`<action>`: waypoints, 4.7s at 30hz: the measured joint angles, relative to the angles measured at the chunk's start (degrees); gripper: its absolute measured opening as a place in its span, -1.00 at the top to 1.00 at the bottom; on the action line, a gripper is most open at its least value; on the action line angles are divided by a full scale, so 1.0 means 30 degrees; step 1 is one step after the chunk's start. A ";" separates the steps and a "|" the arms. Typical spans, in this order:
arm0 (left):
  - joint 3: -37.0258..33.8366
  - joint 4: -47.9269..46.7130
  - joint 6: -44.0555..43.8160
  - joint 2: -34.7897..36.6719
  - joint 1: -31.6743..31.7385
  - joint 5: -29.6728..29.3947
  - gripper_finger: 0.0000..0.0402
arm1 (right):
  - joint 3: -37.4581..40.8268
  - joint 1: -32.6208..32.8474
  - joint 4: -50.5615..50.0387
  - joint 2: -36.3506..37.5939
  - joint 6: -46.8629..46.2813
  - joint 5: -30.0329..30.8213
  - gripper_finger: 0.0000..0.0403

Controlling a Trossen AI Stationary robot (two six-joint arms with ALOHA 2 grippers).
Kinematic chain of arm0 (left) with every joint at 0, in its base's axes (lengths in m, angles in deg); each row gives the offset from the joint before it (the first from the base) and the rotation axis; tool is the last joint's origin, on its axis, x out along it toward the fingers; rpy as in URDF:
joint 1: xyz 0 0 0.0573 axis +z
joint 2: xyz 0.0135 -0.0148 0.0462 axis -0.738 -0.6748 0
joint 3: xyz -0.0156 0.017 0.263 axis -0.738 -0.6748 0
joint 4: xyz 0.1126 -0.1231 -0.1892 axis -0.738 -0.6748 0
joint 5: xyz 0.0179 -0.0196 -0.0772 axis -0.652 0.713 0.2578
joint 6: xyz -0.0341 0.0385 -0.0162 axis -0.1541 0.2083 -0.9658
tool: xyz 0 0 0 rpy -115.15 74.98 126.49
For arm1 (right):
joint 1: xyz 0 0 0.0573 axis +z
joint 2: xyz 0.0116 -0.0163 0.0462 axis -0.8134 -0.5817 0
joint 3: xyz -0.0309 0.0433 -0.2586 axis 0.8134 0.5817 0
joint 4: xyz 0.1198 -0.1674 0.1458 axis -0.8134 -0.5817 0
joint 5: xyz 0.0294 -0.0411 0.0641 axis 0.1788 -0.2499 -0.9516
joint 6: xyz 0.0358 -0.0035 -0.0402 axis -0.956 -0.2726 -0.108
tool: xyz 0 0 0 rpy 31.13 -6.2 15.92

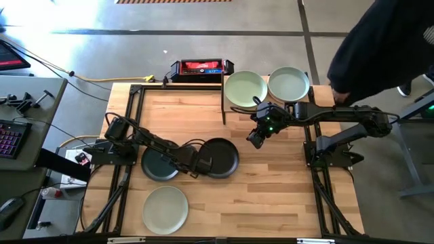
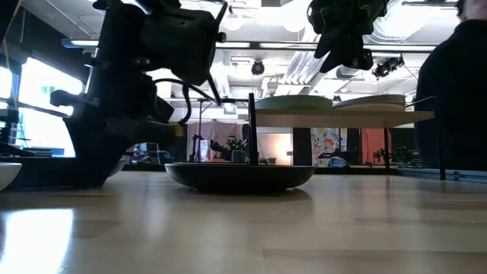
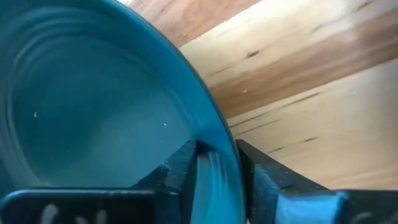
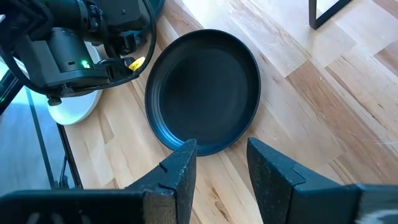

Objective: Place and stack plates onto a shelf
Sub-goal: Stack the dark blue plate on top of the light green plate on the shelf

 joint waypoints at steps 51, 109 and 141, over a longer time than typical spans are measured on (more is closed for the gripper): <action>0.8167 -0.8209 2.5856 0.4529 0.2617 -1.8554 0.98 | -0.0014 -0.7468 2.0763 0.0984 0.5267 -0.0570 0.39; 0.8167 0.5630 4.8360 0.7453 0.7519 -1.1894 0.98 | -1.9387 -0.9411 -0.5353 -0.7919 0.2499 0.2885 0.39; 0.8160 0.7110 5.1264 0.7446 0.7518 -1.1886 0.98 | -1.9365 -0.8576 -0.7554 -0.8101 0.0015 0.1852 0.53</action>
